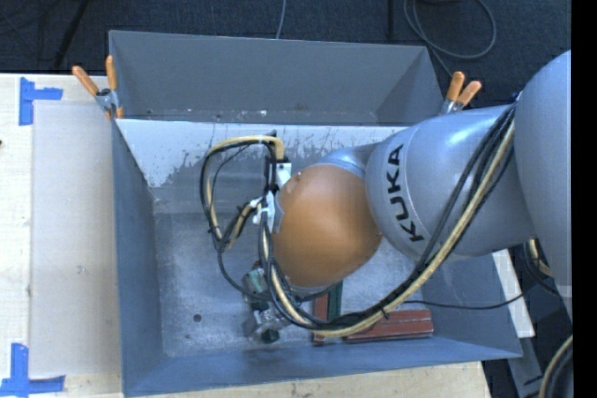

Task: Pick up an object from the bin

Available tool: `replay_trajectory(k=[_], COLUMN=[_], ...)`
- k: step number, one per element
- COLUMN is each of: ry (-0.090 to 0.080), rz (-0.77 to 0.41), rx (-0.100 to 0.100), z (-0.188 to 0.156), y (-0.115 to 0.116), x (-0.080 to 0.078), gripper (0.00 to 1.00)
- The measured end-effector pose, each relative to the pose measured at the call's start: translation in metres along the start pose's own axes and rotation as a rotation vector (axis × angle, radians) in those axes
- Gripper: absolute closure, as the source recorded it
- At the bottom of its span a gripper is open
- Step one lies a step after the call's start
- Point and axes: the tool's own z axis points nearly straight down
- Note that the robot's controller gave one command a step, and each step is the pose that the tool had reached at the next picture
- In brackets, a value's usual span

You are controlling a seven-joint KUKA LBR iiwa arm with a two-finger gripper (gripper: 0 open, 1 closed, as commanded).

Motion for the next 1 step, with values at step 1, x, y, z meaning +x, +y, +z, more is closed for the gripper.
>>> replay_trajectory(k=[1], ry=[0.002], rz=[-0.019], rx=[0.004], z=[-0.0596], y=[0.0015], x=[0.0058], gripper=[1.00])
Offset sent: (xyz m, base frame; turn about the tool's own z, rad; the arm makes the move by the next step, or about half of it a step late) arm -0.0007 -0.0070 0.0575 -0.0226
